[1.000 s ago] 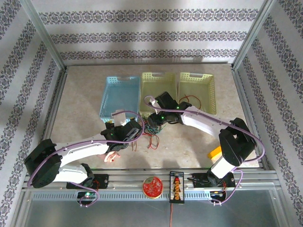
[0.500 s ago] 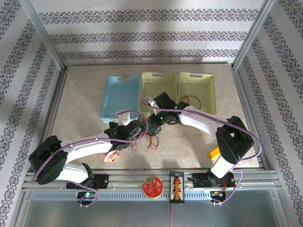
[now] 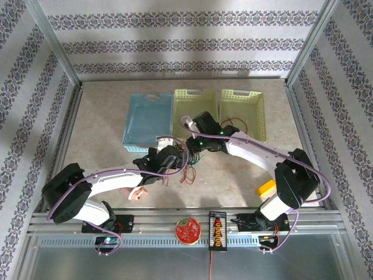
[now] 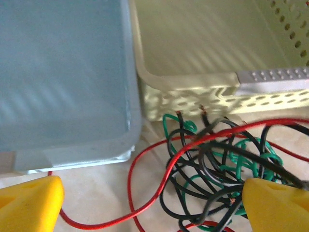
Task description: Untangle the cables
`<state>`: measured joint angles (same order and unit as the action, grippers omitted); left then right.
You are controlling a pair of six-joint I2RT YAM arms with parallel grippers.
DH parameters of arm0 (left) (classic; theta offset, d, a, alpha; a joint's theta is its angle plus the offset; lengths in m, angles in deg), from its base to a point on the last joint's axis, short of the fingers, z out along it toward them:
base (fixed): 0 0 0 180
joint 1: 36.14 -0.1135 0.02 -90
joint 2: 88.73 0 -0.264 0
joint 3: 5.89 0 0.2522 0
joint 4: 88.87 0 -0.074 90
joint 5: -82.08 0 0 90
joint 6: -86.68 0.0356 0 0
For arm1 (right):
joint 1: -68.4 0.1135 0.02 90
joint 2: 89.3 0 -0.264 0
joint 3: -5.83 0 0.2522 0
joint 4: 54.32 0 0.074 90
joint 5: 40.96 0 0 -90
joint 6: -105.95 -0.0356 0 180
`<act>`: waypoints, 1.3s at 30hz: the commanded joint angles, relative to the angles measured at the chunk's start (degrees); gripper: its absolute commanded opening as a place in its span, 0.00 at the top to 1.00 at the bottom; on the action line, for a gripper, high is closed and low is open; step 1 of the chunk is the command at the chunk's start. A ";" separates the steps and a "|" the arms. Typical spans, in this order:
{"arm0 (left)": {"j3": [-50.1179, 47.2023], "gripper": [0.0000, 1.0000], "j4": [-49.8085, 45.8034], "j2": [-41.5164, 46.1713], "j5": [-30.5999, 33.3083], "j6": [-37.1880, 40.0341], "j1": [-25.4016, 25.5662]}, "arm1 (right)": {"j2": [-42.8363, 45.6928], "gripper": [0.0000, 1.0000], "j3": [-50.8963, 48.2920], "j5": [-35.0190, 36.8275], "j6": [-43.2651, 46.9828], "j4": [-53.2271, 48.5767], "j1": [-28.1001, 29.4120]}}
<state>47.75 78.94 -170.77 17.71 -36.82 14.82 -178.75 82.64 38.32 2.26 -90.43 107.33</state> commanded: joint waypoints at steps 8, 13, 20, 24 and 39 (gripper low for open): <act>2.36 0.06 3.45 -2.98 -3.57 3.04 0.72 | 8.09 0.96 -2.12 -7.27 -6.90 4.86 -4.91; 3.08 0.06 3.21 -3.99 -3.92 3.26 0.71 | 12.40 0.96 -2.05 -6.84 -8.68 5.78 -6.78; 3.70 0.07 2.75 -5.09 -3.83 3.31 0.68 | 18.99 0.95 -1.75 -3.98 -9.98 7.46 -8.18; 4.32 0.07 2.22 -5.63 -3.89 3.43 0.72 | 22.62 0.95 -2.04 -1.32 -10.63 8.90 -8.57; 5.11 0.08 0.83 -6.60 -3.08 3.17 0.72 | 34.76 0.95 -5.19 9.15 -12.06 15.82 -10.88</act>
<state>51.40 80.64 -176.60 13.69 -34.72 14.82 -146.52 77.81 43.59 -9.31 -78.86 97.35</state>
